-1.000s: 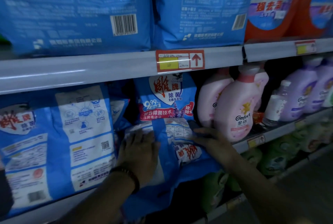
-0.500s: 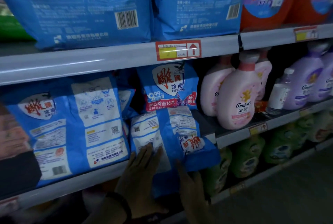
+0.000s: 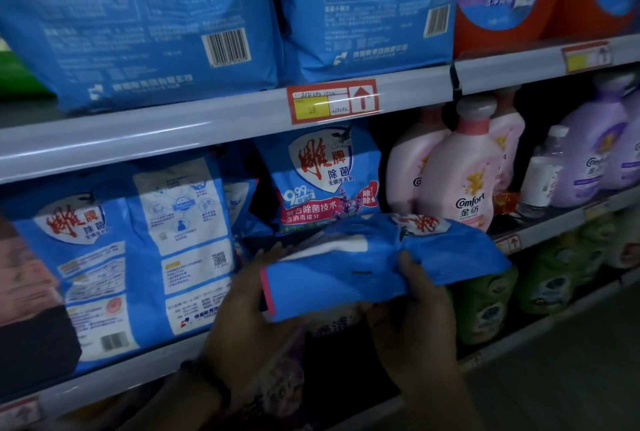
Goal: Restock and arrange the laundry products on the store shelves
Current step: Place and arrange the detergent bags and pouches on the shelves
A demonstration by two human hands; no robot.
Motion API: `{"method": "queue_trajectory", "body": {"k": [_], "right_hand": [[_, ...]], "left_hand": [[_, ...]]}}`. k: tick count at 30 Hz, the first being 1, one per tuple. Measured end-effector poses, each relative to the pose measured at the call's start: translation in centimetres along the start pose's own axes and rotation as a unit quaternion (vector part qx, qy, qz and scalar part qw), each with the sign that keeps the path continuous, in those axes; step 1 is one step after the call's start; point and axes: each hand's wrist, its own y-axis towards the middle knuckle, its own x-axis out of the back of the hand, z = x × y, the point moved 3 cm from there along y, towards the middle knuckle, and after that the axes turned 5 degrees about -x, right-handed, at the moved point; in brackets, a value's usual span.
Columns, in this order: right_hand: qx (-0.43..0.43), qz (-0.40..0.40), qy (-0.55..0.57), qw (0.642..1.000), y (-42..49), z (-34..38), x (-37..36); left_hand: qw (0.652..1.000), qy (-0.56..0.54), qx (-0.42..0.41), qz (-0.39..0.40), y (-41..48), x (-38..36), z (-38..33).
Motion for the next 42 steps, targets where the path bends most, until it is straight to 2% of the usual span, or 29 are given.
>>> {"method": "queue_trajectory", "body": {"k": [2,3,5,7,9,12,15,18,20,22,23,27,30,32,34,38,40,42], "right_hand": [[0.011,0.046,-0.035,0.998,-0.1,0.2,-0.2],[0.013,0.071,-0.047,0.996,-0.2,0.2,-0.2],[0.018,0.108,-0.063,0.992,0.1,0.3,-0.1],[0.048,0.111,-0.078,0.99,0.7,0.8,0.5],[0.098,0.054,-0.151,0.982,2.2,1.5,1.4],[0.155,-0.027,-0.253,0.955,5.9,2.4,3.1],[0.236,-0.056,-0.359,0.902,8.0,2.2,4.1],[0.312,-0.094,-0.412,0.851,8.9,1.6,5.9],[0.318,-0.118,-0.455,0.823,10.4,1.7,7.3],[0.324,-0.091,-0.536,0.774,11.6,2.0,8.3],[0.324,-0.067,-0.549,0.767,11.8,2.1,8.5],[0.296,0.031,-0.534,0.791,11.7,1.7,6.4],[0.302,0.047,-0.601,0.739,12.3,0.0,6.1],[0.297,0.035,-0.667,0.682,12.6,-0.8,6.6],[0.294,0.028,-0.706,0.643,12.6,-1.3,6.7],[0.264,-0.014,-0.785,0.56,12.0,-3.0,6.2],[0.264,-0.057,-0.797,0.541,11.5,-3.9,5.6],[0.267,-0.085,-0.79,0.546,11.0,-4.4,4.9]], "left_hand": [[0.997,-0.007,0.053,0.051,0.5,-1.7,1.5],[0.997,0.01,0.053,0.051,1.1,-2.3,1.8],[0.993,-0.023,0.107,0.043,2.9,-2.8,2.1],[0.986,-0.025,0.158,0.035,4.3,-3.1,2.9],[0.983,-0.039,0.18,0.027,5.8,-3.1,3.0],[0.972,-0.132,0.195,0.009,7.5,-3.9,3.2],[0.968,-0.152,0.199,-0.022,8.3,-4.7,3.0],[0.967,-0.153,0.204,-0.027,8.9,-4.9,2.8],[0.966,-0.159,0.202,-0.027,9.4,-5.1,3.6],[0.96,-0.186,0.205,-0.038,10.3,-5.0,3.9],[0.955,-0.201,0.213,-0.049,10.8,-5.1,4.5],[0.916,-0.27,0.28,-0.096,13.2,-5.9,6.3],[0.905,-0.236,0.336,-0.111,13.9,-6.4,7.3],[0.913,-0.211,0.324,-0.131,13.8,-6.5,7.3],[0.93,-0.2,0.282,-0.123,12.8,-6.8,6.6],[0.952,-0.189,0.239,-0.035,8.7,-8.3,7.6],[0.953,-0.195,0.229,-0.031,7.8,-8.7,8.6],[0.956,-0.176,0.231,-0.044,8.1,-8.7,8.8]]}}
